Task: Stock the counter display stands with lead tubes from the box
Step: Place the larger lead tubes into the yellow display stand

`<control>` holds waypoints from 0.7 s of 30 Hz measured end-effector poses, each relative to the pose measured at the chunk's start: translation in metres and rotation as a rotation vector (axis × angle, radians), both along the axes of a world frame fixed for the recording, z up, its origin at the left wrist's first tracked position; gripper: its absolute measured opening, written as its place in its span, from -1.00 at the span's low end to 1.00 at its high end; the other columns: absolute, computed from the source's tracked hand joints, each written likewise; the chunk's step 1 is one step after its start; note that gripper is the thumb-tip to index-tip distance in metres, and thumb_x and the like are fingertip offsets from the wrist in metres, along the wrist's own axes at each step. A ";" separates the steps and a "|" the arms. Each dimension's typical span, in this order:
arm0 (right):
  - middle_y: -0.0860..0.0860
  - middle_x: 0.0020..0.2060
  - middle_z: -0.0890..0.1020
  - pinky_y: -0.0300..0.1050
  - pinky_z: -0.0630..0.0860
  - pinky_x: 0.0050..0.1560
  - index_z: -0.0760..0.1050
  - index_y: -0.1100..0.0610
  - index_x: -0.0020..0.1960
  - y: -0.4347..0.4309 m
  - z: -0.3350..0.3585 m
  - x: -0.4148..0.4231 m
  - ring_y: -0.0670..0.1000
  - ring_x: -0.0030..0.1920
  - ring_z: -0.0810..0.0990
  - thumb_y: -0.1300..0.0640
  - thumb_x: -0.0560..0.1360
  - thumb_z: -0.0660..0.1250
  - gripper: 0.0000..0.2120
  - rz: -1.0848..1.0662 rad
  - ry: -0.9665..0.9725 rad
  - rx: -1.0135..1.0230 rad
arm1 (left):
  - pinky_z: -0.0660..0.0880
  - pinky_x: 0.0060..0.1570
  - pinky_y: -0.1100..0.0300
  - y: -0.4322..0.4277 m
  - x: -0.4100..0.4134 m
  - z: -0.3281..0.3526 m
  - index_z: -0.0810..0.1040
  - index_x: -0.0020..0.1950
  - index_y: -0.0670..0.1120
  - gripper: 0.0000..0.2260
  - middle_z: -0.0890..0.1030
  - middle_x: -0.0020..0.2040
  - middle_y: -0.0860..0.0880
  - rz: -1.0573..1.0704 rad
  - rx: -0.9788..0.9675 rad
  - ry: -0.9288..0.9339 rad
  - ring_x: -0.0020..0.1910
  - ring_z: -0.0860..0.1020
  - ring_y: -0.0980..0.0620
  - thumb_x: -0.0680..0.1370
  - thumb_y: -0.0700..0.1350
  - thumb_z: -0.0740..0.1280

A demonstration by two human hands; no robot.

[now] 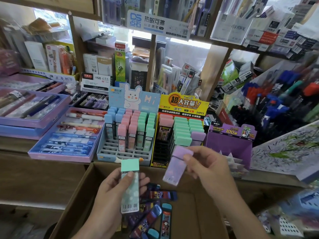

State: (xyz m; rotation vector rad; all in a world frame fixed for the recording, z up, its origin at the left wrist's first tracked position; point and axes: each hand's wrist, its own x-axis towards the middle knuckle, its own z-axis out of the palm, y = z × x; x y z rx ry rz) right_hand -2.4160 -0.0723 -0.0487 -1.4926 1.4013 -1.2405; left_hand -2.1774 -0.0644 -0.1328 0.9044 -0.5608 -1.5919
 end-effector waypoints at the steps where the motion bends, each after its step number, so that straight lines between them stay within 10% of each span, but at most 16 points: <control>1: -0.06 -0.26 0.73 -0.37 0.48 -0.37 0.69 -0.14 -0.02 -0.001 0.005 -0.008 -0.21 -0.33 0.61 0.19 0.58 0.41 -0.78 -0.033 0.013 -0.040 | 0.69 -0.11 0.04 0.000 0.000 0.000 0.72 0.09 -0.10 -0.79 0.70 0.10 -0.33 0.002 -0.002 0.001 0.10 0.70 -0.31 0.48 -0.12 0.44; 21: -0.10 -0.17 0.72 -0.11 0.66 -0.10 0.66 0.01 0.08 -0.037 0.007 -0.060 -0.03 -0.19 0.70 0.31 0.58 0.41 -0.78 -0.192 0.233 -0.223 | 0.69 -0.11 0.06 -0.003 0.001 -0.007 0.65 0.21 -0.18 -0.68 0.70 0.10 -0.34 0.017 0.007 0.039 0.09 0.70 -0.31 0.47 -0.17 0.44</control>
